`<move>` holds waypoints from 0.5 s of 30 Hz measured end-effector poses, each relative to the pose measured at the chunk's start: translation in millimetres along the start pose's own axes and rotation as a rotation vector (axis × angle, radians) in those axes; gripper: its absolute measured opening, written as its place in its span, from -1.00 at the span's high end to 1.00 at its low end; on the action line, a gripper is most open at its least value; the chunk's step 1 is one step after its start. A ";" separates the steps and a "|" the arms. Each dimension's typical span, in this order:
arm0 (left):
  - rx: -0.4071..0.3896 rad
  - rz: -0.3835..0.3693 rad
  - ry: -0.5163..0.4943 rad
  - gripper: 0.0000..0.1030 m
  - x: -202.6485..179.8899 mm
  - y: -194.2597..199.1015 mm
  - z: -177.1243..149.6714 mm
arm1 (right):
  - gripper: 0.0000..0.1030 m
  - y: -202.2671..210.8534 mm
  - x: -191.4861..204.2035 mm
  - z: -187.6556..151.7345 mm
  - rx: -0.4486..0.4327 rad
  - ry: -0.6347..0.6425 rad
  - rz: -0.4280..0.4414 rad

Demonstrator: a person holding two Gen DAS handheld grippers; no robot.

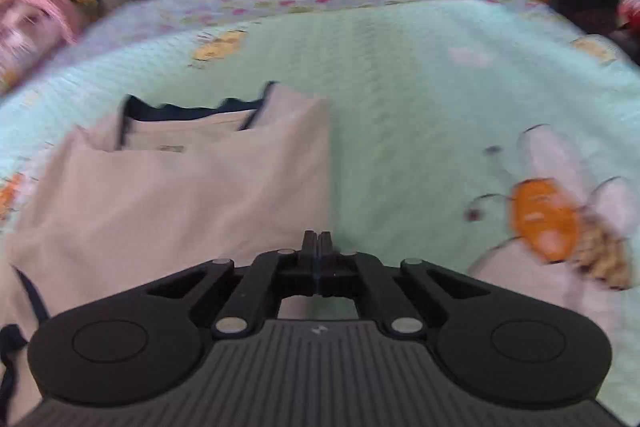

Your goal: Fold clothes

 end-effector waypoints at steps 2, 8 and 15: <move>-0.013 0.003 0.021 -0.27 1.2 5.7 -6.9 | 0.86 10.1 2.6 5.3 -0.040 -0.027 0.050; -0.006 0.008 0.047 -0.28 3.6 17.1 -16.0 | 1.00 -25.9 -3.9 4.1 0.035 -0.047 0.040; 0.011 0.044 0.061 -0.29 5.5 30.7 -28.6 | 0.69 8.0 3.3 -9.3 -0.011 -0.136 0.225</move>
Point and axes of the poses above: each gripper's, at about its wrist camera, not at the fingertips, and y roughly against the way its jaws point, x to its left, z to its top, the point moved 2 cm from there along -y, roughly the way its jaws point, and after that the axes turned 2 degrees about z, right-handed, at the moved point
